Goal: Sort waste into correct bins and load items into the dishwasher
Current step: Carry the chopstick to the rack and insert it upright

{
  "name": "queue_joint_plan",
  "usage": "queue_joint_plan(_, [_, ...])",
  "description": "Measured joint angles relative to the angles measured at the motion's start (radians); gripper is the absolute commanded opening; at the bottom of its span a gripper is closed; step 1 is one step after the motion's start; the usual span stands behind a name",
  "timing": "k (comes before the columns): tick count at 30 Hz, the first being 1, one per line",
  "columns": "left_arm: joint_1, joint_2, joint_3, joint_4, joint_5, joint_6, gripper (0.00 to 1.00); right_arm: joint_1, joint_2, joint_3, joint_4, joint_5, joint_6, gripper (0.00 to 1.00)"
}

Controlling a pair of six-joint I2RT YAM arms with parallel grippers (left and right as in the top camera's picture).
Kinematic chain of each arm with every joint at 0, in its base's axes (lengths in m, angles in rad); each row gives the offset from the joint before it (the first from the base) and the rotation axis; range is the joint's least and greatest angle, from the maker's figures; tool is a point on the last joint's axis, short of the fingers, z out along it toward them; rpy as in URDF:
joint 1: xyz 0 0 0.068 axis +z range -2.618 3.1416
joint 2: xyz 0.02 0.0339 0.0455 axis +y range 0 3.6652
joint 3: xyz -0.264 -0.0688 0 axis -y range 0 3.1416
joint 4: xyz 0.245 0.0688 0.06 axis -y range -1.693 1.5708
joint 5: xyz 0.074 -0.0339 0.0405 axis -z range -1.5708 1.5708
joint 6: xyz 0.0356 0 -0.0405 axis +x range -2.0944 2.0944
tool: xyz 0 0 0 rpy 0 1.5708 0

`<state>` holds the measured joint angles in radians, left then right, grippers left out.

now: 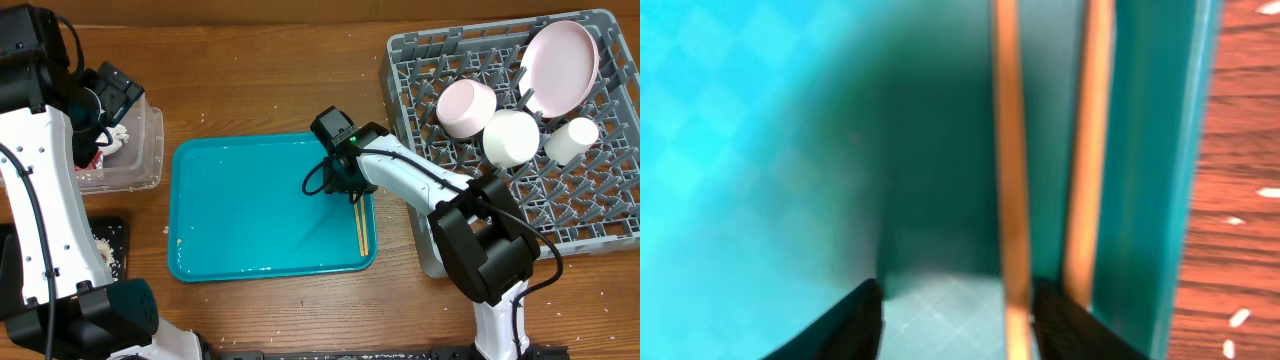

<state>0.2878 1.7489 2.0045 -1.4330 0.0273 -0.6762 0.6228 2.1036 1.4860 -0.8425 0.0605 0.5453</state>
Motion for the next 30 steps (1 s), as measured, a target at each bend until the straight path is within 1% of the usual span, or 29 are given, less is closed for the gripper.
queue_joint_plan(1, [0.000, 0.000, 0.000, 0.000, 0.000, 0.000, 1.00, 0.000, 0.000, -0.002, -0.002, 0.006, -0.002, 0.35])
queue_joint_plan(3, [0.000, 0.000, 0.000, 0.000, 0.000, 0.000, 1.00, 0.000, 0.000, -0.004, -0.003, 0.018, -0.003, 0.26])
queue_joint_plan(4, [0.000, 0.000, 0.000, 0.000, 0.000, 0.000, 1.00, 0.000, 0.000, -0.005, -0.005, 0.023, -0.003, 0.21])
queue_joint_plan(5, [0.000, 0.000, 0.000, 0.000, 0.000, 0.000, 1.00, 0.000, 0.000, -0.006, -0.006, 0.026, -0.003, 0.12])
queue_joint_plan(6, [0.000, 0.000, 0.000, 0.000, 0.000, 0.000, 1.00, -0.001, 0.000, -0.006, -0.006, 0.029, 0.000, 0.07])
queue_joint_plan(7, [0.000, 0.000, 0.000, 0.000, 0.000, 0.000, 1.00, -0.001, 0.000, -0.006, -0.008, 0.033, 0.007, 0.04])
queue_joint_plan(12, [0.000, 0.000, 0.000, 0.000, 0.000, 0.000, 1.00, -0.001, 0.000, 0.006, -0.052, 0.021, 0.003, 0.04])
queue_joint_plan(16, [0.000, 0.000, 0.000, 0.000, 0.000, 0.000, 1.00, -0.005, 0.000, 0.041, -0.139, -0.004, 0.004, 0.04])
queue_joint_plan(21, [0.000, 0.000, 0.000, 0.000, 0.000, 0.000, 1.00, -0.039, -0.012, 0.159, -0.248, -0.020, -0.011, 0.04])
queue_joint_plan(25, [0.000, 0.000, 0.000, 0.000, 0.000, 0.000, 1.00, -0.109, -0.089, 0.237, -0.304, -0.027, -0.073, 0.04])
queue_joint_plan(30, [0.000, 0.000, 0.000, 0.000, 0.000, 0.000, 1.00, -0.266, -0.248, 0.328, -0.298, -0.027, -0.222, 0.04])
